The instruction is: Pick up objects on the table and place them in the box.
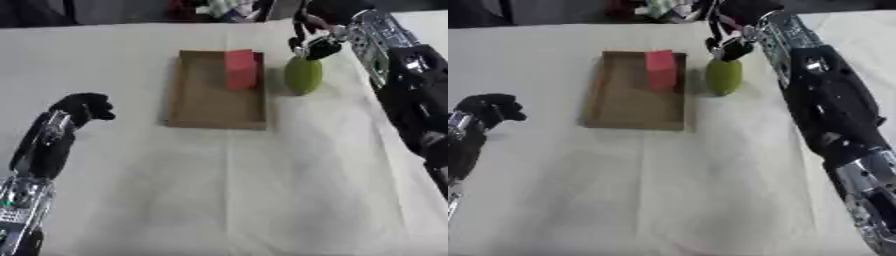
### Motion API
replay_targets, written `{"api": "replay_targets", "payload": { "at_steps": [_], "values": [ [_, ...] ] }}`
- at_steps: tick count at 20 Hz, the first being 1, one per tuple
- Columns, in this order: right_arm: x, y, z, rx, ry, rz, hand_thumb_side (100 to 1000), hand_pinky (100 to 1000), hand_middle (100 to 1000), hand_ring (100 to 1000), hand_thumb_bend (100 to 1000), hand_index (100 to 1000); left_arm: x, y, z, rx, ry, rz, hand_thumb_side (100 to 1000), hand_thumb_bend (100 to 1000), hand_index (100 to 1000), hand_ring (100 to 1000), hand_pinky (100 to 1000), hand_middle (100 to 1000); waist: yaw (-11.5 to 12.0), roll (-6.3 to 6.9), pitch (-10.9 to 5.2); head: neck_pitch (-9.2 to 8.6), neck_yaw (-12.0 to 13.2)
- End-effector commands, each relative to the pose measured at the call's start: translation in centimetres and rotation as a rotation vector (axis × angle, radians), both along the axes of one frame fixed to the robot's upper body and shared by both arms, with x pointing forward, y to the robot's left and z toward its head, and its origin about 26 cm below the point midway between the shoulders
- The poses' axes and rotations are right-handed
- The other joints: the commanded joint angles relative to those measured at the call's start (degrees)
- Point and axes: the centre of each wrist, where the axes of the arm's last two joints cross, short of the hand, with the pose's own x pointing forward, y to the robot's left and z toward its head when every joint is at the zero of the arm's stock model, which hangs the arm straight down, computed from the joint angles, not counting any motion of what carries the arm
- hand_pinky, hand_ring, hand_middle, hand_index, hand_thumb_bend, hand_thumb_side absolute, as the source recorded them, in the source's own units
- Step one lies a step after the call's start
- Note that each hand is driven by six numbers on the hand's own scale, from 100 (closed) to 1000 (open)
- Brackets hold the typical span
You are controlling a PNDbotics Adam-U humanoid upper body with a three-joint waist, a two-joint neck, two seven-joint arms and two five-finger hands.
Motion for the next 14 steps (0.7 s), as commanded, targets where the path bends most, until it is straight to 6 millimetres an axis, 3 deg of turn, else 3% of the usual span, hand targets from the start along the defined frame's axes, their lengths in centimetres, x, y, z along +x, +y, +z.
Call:
{"api": "replay_targets", "payload": {
  "at_steps": [1,3,6,10,11,12,14],
  "values": [
    [0.1,-0.9,1.2,-0.071,0.053,-0.027,360,803,904,864,100,995,0.1,0.3,0.9,0.012,-0.025,0.002,1000,100,750,614,708,604,0.1,-0.18,-1.18,-0.57,-0.2],
    [0.2,-1.3,0.5,-0.118,0.105,-0.057,371,812,934,881,100,1000,0.1,0.4,0.9,0.012,-0.025,0.004,1000,100,750,614,708,604,0.0,-0.24,-1.16,-0.67,-0.1],
    [0.3,-2.2,-0.8,-0.148,0.160,-0.098,503,817,955,893,100,1000,0.1,0.4,0.9,0.012,-0.026,0.005,1000,100,750,614,708,604,0.0,-0.19,-1.11,-0.72,0.0],
    [0.5,-3.1,-2.9,-0.165,0.218,-0.148,566,815,956,893,100,1000,0.1,0.4,0.9,0.011,-0.026,0.007,1000,100,750,614,708,604,-0.2,0.03,-1.03,-0.69,0.0],
    [0.5,-3.2,-3.4,-0.171,0.230,-0.156,555,812,950,889,100,1000,0.1,0.4,0.9,0.011,-0.026,0.006,1000,100,750,614,708,604,-0.2,0.09,-1.02,-0.69,0.1],
    [0.5,-3.2,-3.9,-0.177,0.239,-0.163,422,789,892,861,100,982,0.1,0.4,0.9,0.011,-0.026,0.005,1000,100,750,614,708,604,-0.3,0.15,-1.01,-0.68,0.1],
    [0.5,-3.3,-4.5,-0.184,0.241,-0.168,394,767,795,822,100,921,0.1,0.4,0.8,0.011,-0.026,0.006,1000,100,750,614,708,604,-0.3,0.28,-0.99,-0.69,0.2]
  ]
}}
